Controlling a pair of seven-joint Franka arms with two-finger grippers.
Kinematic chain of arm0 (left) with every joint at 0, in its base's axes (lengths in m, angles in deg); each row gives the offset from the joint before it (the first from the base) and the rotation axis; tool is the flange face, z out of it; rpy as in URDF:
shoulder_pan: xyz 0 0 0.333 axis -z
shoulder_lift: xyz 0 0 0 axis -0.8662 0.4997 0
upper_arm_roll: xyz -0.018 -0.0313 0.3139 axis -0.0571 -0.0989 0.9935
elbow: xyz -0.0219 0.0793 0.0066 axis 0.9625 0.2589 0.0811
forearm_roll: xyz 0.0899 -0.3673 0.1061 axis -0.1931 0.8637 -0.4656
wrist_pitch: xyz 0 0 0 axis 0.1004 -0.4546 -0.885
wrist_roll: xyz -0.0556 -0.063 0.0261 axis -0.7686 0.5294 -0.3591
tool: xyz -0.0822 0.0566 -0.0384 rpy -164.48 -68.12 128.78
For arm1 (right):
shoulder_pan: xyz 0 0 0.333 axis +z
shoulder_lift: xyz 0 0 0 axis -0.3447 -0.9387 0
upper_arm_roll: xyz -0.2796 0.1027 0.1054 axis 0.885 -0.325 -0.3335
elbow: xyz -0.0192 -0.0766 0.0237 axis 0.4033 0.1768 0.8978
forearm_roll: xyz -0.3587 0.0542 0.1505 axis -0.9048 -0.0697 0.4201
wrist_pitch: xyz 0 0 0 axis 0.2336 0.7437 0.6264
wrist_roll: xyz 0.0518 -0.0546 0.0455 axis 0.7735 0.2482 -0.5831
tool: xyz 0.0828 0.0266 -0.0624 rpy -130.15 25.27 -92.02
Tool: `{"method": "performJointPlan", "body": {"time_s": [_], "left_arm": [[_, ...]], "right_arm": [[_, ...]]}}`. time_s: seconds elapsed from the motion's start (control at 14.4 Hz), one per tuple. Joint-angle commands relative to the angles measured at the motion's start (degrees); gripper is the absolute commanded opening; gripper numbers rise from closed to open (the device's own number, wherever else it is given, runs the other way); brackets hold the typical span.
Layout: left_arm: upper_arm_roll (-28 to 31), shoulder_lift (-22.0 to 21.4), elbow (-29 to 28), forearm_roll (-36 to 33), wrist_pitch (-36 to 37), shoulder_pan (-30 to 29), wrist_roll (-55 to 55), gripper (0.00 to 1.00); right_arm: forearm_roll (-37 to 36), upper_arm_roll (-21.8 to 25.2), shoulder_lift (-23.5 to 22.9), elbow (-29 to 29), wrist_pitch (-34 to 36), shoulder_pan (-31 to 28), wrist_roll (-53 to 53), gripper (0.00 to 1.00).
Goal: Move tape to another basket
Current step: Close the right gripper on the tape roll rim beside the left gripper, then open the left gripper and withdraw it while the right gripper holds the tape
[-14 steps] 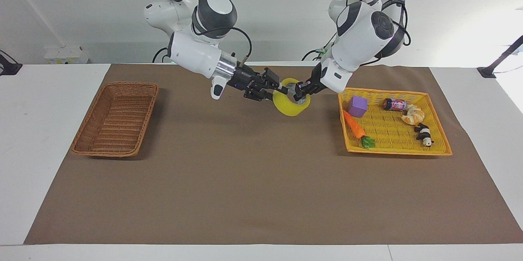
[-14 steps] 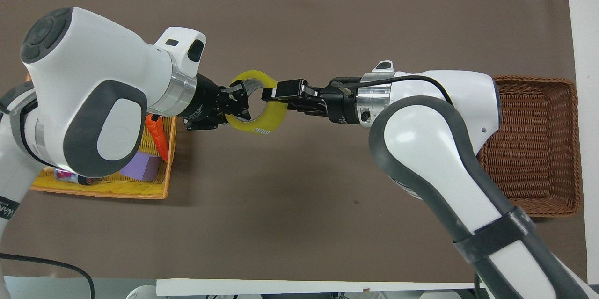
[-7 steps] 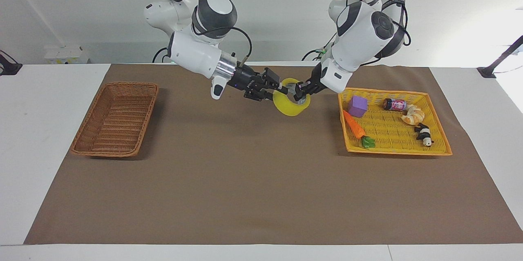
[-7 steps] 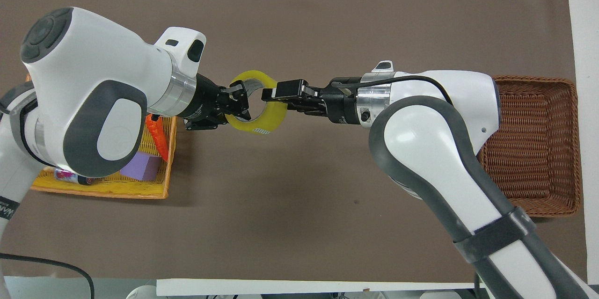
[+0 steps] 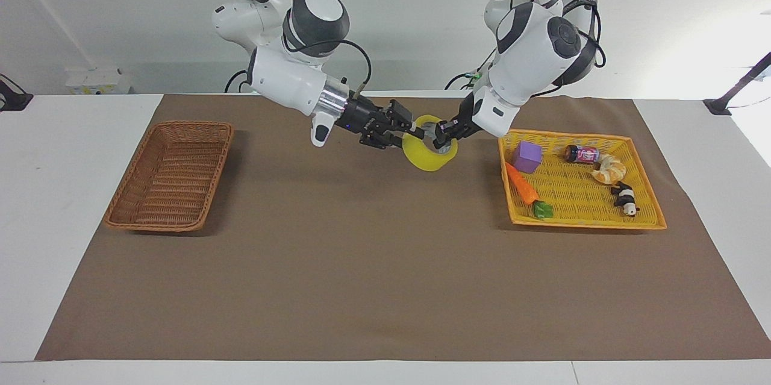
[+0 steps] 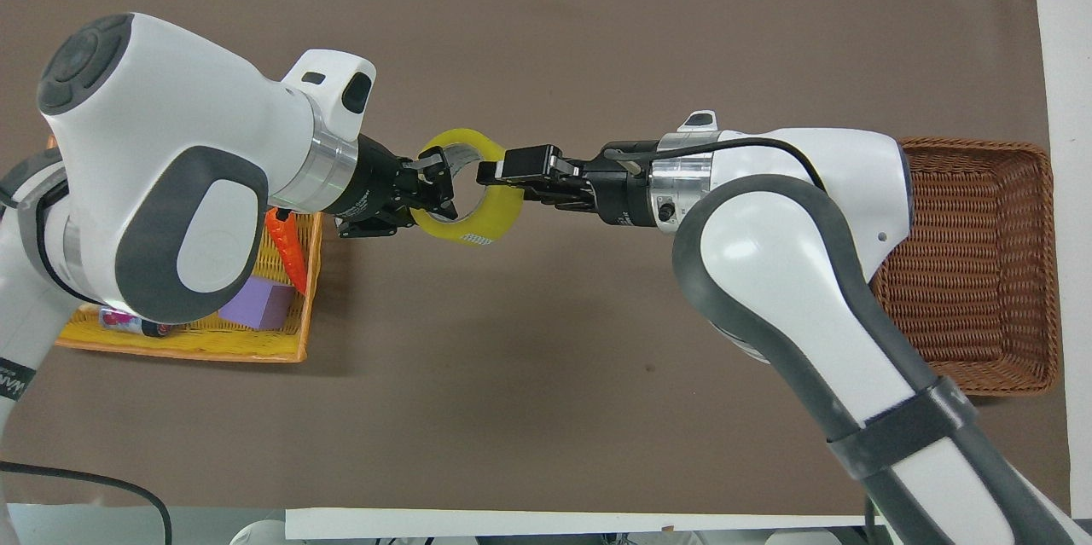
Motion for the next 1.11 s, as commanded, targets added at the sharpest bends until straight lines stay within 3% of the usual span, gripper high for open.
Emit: {"method": "performJointPlan", "body": {"time_s": [0.0, 0.21, 0.42, 0.56, 0.7, 0.83, 1.04], "left_arm": [[0.88, -1.93, 1.47, 0.06, 3.46, -0.17, -1.33, 0.98], [1.68, -4.75, 6.02, -3.53, 10.04, -4.28, -1.07, 0.99], [1.85, -4.93, 8.42, -12.56, 13.49, -11.21, 2.6, 0.99], [1.85, -5.54, 7.02, -13.56, 14.36, -20.42, 14.15, 0.99], [1.85, -5.55, 7.36, -18.1, 16.91, -25.38, 25.86, 0.99], [1.77, -5.63, 6.66, -22.87, 16.22, -27.5, 31.17, 0.99], [1.85, -5.63, 6.75, -23.32, 16.04, -28.3, 31.01, 0.99]], "right_arm": [[1.04, 0.1, 0.25, 0.28, 1.11, -0.16, -1.43, 0.0], [1.04, 0.1, 0.25, 0.28, 1.11, -0.16, -1.43, 0.0], [1.04, 0.1, 0.25, 0.28, 1.11, -0.25, -1.43, 0.0], [1.04, 0.1, 0.33, 0.37, 1.2, -0.34, -1.61, 0.0], [0.26, 0.28, 0.33, 0.37, 2.85, -1.39, -2.66, 0.0], [-0.18, 0.28, 0.77, 1.24, 6.45, -5.68, -5.64, 0.0], [-7.27, 0.37, 1.39, 1.69, 16.54, -16.82, -9.51, 0.0]]}}
